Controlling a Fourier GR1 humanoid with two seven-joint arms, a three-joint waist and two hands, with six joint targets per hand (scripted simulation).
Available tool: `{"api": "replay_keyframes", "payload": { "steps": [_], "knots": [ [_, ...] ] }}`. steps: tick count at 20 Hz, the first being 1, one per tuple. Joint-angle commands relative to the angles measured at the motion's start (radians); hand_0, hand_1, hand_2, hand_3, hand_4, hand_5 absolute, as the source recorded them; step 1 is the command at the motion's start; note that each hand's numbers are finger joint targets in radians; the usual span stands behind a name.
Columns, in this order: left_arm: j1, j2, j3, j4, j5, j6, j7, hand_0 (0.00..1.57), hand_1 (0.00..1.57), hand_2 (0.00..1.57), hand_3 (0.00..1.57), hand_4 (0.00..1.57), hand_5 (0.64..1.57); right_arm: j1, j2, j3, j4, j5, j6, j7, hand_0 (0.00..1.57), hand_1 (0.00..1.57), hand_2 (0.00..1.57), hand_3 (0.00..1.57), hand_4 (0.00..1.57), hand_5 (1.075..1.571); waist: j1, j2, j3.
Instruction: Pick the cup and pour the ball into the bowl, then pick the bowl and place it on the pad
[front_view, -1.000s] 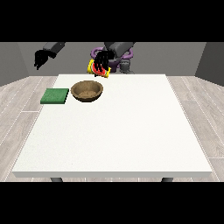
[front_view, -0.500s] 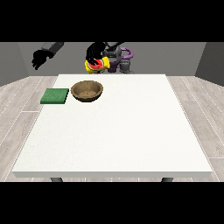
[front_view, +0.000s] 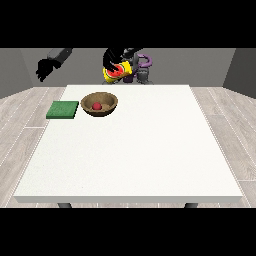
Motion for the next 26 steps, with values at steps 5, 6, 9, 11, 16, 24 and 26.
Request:
{"api": "replay_keyframes", "payload": {
  "steps": [5,6,9,11,16,24,26],
  "knots": [
    [0.137,0.036,0.391,-0.153,0.302,0.266,0.111,0.0,0.0,1.57,1.57,0.94,1.569,0.061,0.003,-0.026,0.003,-0.026,0.002,-0.008,0.0,0.0,0.0,0.2,0.76,1.554,0.081,-0.012,-0.0061],
    [0.166,0.013,0.423,-0.171,0.338,0.295,0.118,0.0,0.0,1.57,1.57,0.83,1.57,0.056,0.025,-0.023,0.0,-0.027,-0.012,-0.002,0.0,0.0,0.16,0.23,0.74,1.551,0.093,-0.011,-0.0061],
    [0.227,-0.012,0.488,-0.226,0.433,0.41,0.111,0.77,0.77,1.57,1.57,1.01,1.564,0.008,0.044,0.001,-0.026,-0.018,-0.032,0.039,0.0,0.0,0.16,0.23,0.76,1.557,0.064,0.033,-0.0054],
    [0.285,-0.013,0.514,-0.303,0.531,0.512,0.079,1.35,1.35,1.57,1.57,1.09,1.559,-0.025,0.083,0.004,-0.029,-0.024,-0.063,0.054,0.0,0.0,0.18,0.27,0.75,1.554,0.063,0.071,-0.0067],
    [0.36,-0.013,0.592,-0.487,0.811,0.654,0.0,1.31,1.31,1.57,1.56,0.94,1.551,-0.066,0.147,0.022,-0.011,-0.026,-0.114,0.132,0.0,0.0,0.0,0.0,0.71,1.568,0.065,0.115,-0.0067],
    [0.637,-0.013,0.647,-0.55,1.24,0.535,-0.273,0.0,0.0,0.0,0.0,0.0,0.757,-0.086,0.253,0.068,-0.083,-0.021,-0.199,0.213,0.0,0.0,0.0,0.0,0.32,1.571,0.028,0.158,-0.006],
    [0.734,-0.013,0.69,-0.513,1.28,0.502,-0.383,0.0,0.0,0.0,0.0,0.0,0.719,-0.059,0.264,0.096,-0.118,-0.004,-0.229,0.274,0.0,0.0,0.0,0.0,0.0,1.571,0.016,0.101,-0.0042]
  ]
}}
